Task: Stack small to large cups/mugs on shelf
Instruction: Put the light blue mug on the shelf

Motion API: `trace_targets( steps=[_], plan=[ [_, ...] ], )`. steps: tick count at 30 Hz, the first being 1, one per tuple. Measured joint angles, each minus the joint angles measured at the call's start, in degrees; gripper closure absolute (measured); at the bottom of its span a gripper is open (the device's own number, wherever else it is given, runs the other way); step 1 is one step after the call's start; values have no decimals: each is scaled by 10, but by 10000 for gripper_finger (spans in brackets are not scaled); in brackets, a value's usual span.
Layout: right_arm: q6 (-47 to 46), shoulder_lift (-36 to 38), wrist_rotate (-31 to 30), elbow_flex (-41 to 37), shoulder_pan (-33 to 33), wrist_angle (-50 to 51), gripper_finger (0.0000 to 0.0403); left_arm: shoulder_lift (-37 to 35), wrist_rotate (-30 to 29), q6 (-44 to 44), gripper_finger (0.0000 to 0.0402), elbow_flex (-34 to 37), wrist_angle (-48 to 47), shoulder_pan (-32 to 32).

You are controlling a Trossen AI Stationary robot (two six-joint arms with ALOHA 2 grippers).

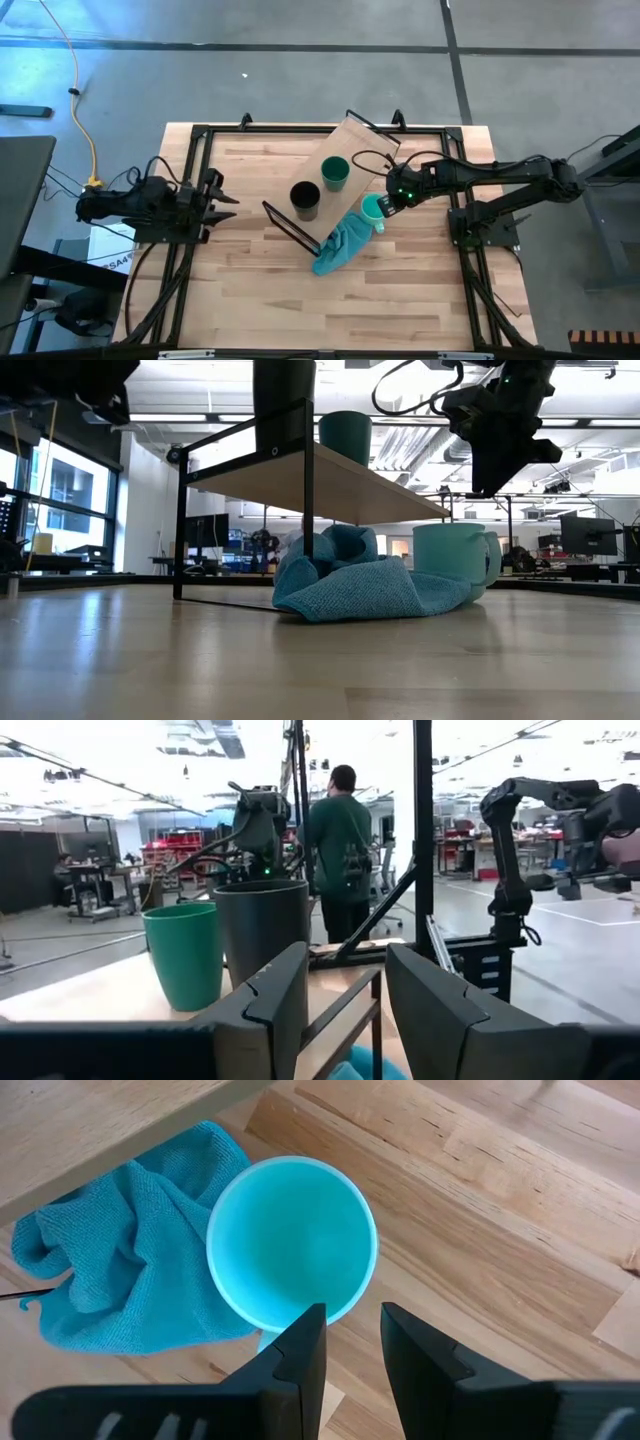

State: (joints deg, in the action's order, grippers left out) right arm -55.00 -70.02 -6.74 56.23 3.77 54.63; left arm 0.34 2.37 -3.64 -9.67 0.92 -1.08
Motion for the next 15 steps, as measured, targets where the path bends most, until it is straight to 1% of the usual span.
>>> trace_targets(
  steps=[2, 3, 7, 8, 15],
  plan=[
    [-1, 0, 0, 0, 0, 0, 313, 0, 0, 0, 273, 5, 8, 0],
    [-2, 0, 0, 0, 0, 0, 313, 0, 0, 2, 273, 15, 27, 0],
    [-2, 0, 0, 0, 0, 0, 313, 0, 0, 15, 273, 82, 156, 0],
    [-2, 0, 0, 0, 0, 0, 313, 0, 0, 19, 272, 93, 172, 0],
    [-4, 0, 0, 0, 0, 0, 313, 0, -3, 20, 272, 88, 182, 0]
  ],
)
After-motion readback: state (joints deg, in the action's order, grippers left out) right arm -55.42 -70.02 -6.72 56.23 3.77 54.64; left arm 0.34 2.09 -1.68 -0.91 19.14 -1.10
